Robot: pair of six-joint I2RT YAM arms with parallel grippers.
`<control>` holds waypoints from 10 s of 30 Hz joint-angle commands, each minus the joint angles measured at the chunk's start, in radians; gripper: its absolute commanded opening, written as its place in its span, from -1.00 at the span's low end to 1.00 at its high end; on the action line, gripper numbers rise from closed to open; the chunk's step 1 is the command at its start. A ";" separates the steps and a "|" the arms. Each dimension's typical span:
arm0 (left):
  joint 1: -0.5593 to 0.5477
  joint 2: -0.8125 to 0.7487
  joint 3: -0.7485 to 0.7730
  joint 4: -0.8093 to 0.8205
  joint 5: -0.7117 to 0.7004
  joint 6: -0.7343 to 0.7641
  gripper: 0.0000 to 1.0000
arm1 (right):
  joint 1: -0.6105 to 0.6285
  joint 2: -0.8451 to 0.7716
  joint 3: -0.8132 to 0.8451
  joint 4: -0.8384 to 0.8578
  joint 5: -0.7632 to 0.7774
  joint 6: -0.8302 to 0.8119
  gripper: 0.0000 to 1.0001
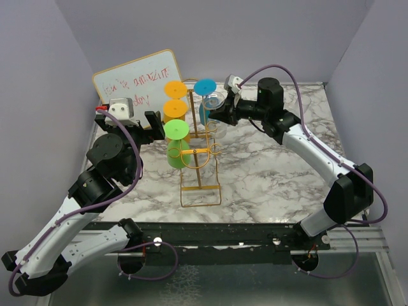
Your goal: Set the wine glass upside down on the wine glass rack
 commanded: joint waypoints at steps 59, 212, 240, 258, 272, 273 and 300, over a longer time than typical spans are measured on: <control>-0.001 0.023 -0.017 -0.019 0.035 0.005 0.98 | 0.020 0.012 -0.001 -0.075 0.131 -0.024 -0.74; 0.121 0.503 0.296 0.780 0.957 -0.630 -1.00 | 0.020 -0.680 -0.595 0.696 0.505 1.150 0.35; -0.077 0.451 0.020 1.163 0.853 -0.410 -1.00 | 0.021 -0.688 -0.609 0.837 0.971 1.404 0.33; -0.088 0.458 -0.016 1.194 0.892 -0.494 -1.00 | 0.020 -0.542 -0.543 1.092 0.845 1.432 0.12; -0.096 0.439 -0.072 1.251 0.906 -0.480 -1.00 | 0.021 -0.499 -0.516 1.132 0.805 1.495 -0.41; -0.096 0.438 -0.075 1.255 0.911 -0.478 -1.00 | 0.021 -0.495 -0.515 1.134 0.802 1.501 -0.45; -0.099 0.433 -0.164 1.393 0.977 -0.533 -0.86 | 0.021 -0.482 -0.543 1.159 0.858 1.475 -0.98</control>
